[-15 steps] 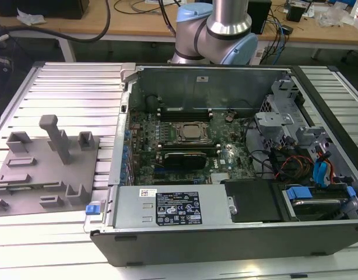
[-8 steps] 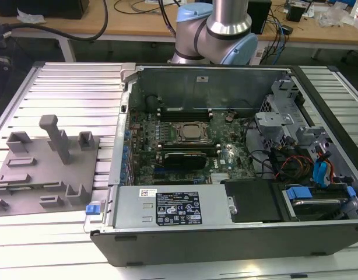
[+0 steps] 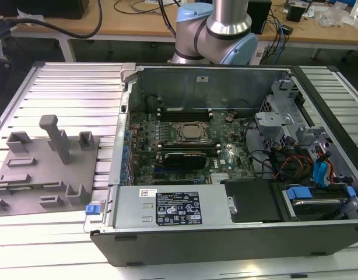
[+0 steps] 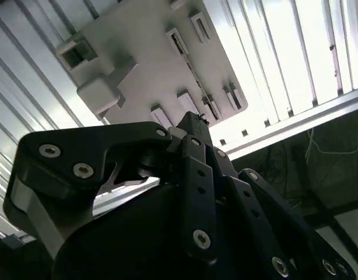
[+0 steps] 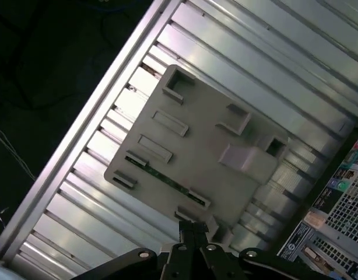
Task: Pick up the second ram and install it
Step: 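Pick up the second ram and move it above second insertion slot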
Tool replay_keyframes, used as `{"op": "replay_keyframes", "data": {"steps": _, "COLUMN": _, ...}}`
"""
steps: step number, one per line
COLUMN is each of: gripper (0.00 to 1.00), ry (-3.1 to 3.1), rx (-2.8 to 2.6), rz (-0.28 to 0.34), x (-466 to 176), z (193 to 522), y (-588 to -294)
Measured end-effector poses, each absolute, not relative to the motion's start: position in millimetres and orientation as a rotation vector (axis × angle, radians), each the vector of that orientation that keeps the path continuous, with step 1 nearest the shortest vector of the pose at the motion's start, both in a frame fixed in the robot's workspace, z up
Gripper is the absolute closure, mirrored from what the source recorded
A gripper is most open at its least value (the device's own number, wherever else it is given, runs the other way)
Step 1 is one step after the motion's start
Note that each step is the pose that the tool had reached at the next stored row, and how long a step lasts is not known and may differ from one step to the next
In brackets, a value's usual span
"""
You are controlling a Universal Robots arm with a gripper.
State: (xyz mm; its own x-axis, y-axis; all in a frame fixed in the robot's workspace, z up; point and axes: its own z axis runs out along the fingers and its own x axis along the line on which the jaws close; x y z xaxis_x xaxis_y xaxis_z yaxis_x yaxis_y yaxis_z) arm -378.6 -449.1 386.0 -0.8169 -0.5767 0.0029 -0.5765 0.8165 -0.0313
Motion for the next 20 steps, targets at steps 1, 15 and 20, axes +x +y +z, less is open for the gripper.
{"op": "replay_keyframes", "data": {"steps": 1, "gripper": 0.89, "ry": 2.976, "rx": -0.984, "rz": -0.048, "x": -378.6, "z": 386.1, "y": -449.0}}
{"op": "replay_keyframes", "data": {"steps": 15, "gripper": 0.89, "ry": 2.814, "rx": -1.382, "rz": -0.071, "x": -378.7, "z": 386.0, "y": -449.1}}
{"op": "replay_keyframes", "data": {"steps": 20, "gripper": 0.89, "ry": 2.747, "rx": -1.514, "rz": -0.082, "x": -378.7, "z": 386.0, "y": -449.1}}
